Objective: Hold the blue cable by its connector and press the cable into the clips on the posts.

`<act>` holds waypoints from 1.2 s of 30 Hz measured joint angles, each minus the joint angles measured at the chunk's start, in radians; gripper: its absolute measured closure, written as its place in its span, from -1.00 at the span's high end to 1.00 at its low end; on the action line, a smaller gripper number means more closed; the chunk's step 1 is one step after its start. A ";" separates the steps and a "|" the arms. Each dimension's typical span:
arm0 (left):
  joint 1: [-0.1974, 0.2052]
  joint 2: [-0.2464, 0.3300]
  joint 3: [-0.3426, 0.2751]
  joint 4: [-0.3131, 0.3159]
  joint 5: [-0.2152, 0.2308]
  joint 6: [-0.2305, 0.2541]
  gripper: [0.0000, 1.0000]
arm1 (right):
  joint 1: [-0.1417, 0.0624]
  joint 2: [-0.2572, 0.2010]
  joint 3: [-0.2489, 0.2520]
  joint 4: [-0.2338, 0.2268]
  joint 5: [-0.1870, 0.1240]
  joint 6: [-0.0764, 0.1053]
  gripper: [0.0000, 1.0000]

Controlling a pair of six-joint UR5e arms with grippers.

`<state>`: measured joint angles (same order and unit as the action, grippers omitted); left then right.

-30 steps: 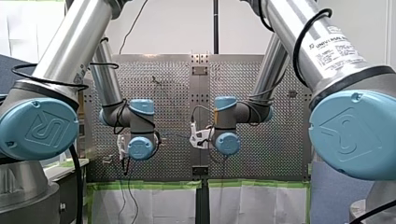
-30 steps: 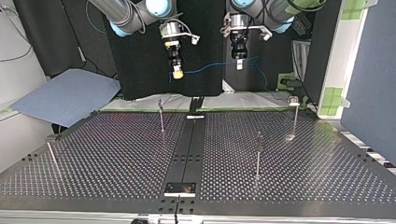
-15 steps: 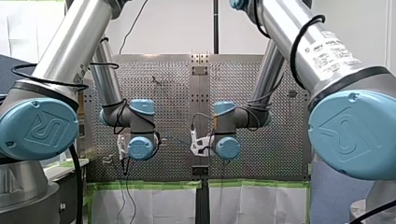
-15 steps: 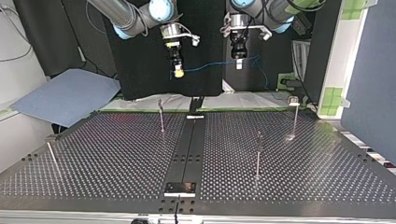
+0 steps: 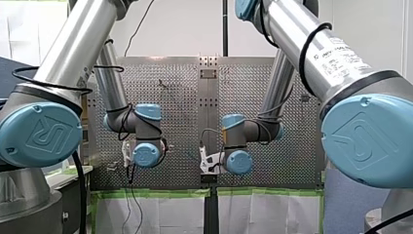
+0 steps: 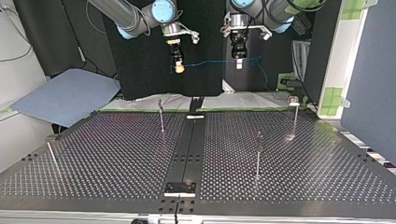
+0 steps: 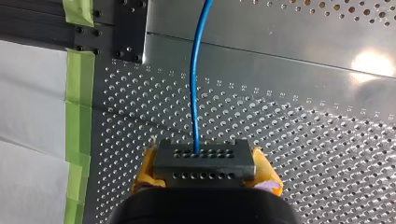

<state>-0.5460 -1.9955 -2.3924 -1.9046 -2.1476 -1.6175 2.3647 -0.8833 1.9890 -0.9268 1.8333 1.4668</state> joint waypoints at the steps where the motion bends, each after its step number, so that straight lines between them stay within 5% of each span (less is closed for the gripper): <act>1: 0.006 -0.004 -0.001 -0.006 0.004 0.006 -1.00 | 0.000 0.000 0.000 0.000 0.000 0.000 -1.00; 14: 0.048 -0.014 -0.002 -0.138 0.015 0.130 -1.00 | 0.000 0.000 0.000 0.000 0.000 0.000 -1.00; 26: 0.048 -0.013 -0.002 -0.173 0.017 0.143 -1.00 | -0.001 -0.001 -0.001 0.001 -0.001 0.001 -1.00; 36: 0.064 0.062 0.000 -0.248 0.017 0.111 -1.00 | -0.009 -0.078 -0.055 0.079 -0.079 0.079 -1.00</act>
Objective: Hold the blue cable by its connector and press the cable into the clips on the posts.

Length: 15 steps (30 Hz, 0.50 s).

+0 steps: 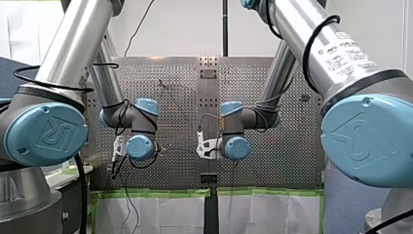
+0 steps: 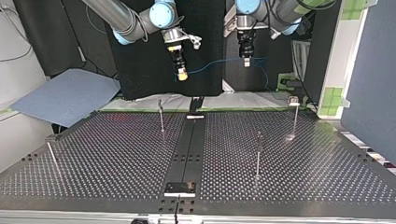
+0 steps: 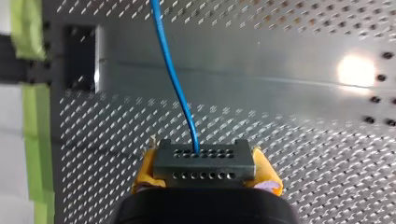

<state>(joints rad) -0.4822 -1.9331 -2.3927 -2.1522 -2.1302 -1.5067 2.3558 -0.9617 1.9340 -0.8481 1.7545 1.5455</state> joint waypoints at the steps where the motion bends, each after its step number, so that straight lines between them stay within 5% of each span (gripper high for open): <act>1: 0.002 0.012 0.000 -0.012 0.004 0.000 -1.00 | -0.001 -0.008 -0.002 0.008 -0.008 0.008 -1.00; 7: 0.013 0.071 0.017 -0.071 0.007 0.018 -1.00 | -0.007 -0.065 -0.012 0.065 -0.065 0.058 -1.00; 15: 0.036 0.148 0.082 -0.149 0.002 0.022 -1.00 | 0.000 -0.146 -0.068 0.146 -0.117 0.064 -1.00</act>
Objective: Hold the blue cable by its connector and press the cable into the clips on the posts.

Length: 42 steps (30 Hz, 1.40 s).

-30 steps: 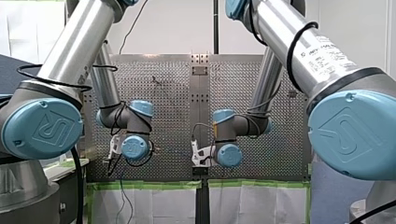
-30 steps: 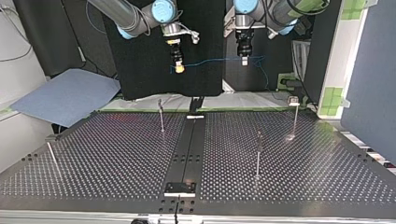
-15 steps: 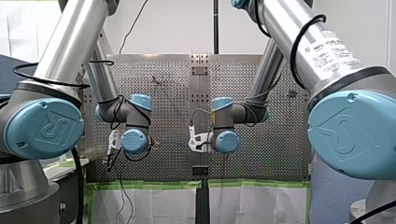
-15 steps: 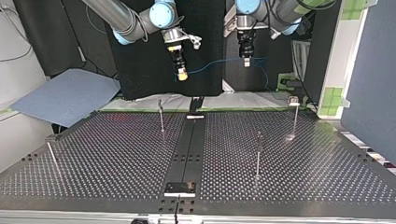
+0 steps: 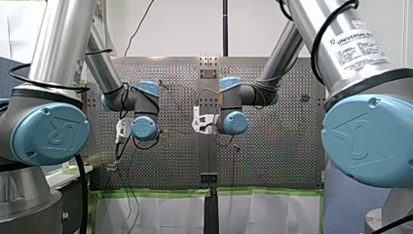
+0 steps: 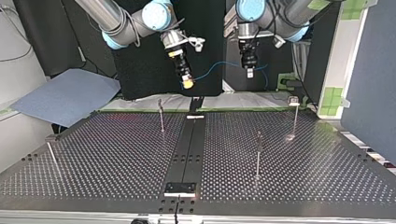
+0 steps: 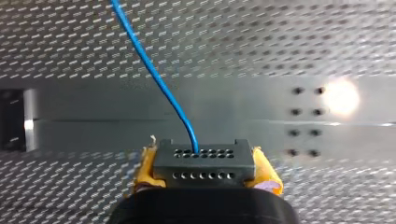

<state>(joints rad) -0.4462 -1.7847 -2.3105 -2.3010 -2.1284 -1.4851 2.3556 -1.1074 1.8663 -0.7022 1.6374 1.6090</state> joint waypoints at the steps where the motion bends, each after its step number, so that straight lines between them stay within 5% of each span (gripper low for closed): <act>1: 0.003 0.012 0.012 -0.012 0.002 -0.003 -1.00 | 0.000 -0.010 -0.008 0.009 -0.001 0.000 -1.00; 18: 0.057 0.157 0.119 -0.178 0.004 -0.018 -1.00 | 0.002 -0.160 -0.101 0.165 -0.018 -0.001 -1.00; 30: 0.127 0.264 0.195 -0.294 0.041 -0.022 -1.00 | 0.001 -0.167 -0.109 0.188 -0.022 0.001 -1.00; 42: 0.241 0.290 0.292 -0.413 0.150 -0.039 -1.00 | 0.002 -0.142 -0.185 0.236 -0.024 -0.001 -1.00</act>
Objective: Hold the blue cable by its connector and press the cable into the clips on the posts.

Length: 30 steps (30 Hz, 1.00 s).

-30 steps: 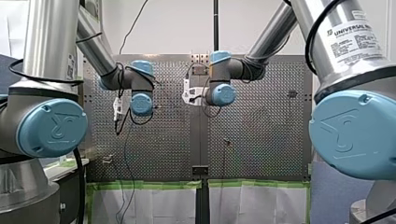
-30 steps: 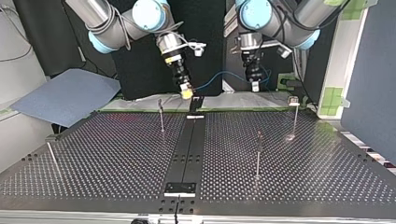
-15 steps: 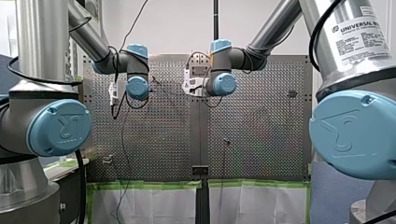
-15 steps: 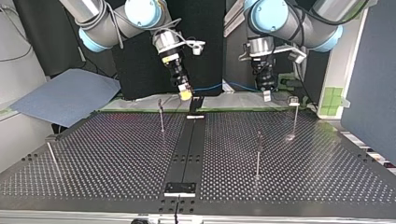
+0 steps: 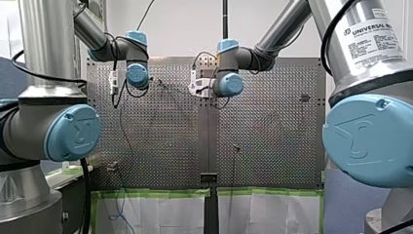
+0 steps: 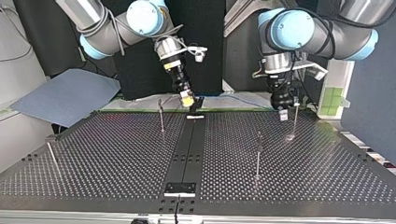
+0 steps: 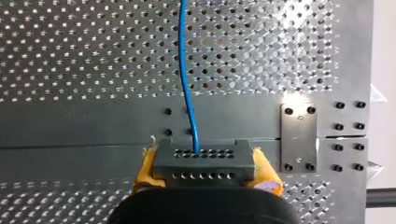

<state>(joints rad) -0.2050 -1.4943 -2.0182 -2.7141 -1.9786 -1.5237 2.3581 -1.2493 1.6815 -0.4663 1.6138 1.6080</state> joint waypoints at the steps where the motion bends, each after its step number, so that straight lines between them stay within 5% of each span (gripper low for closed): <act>1: 0.010 -0.005 0.002 -0.012 0.011 -0.001 -1.00 | 0.000 0.000 -0.007 0.004 -0.001 0.000 -1.00; 16: 0.038 0.006 0.005 -0.153 0.108 0.018 -1.00 | 0.000 0.046 -0.106 0.056 -0.013 0.005 -1.00; 30: 0.007 0.022 0.052 -0.225 0.115 0.024 -1.00 | 0.020 0.067 -0.179 0.080 -0.029 0.002 -1.00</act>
<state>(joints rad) -0.1982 -1.4719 -1.9667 -2.9394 -1.8635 -1.5000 2.3780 -1.1820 1.5023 -0.3862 1.5853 1.6098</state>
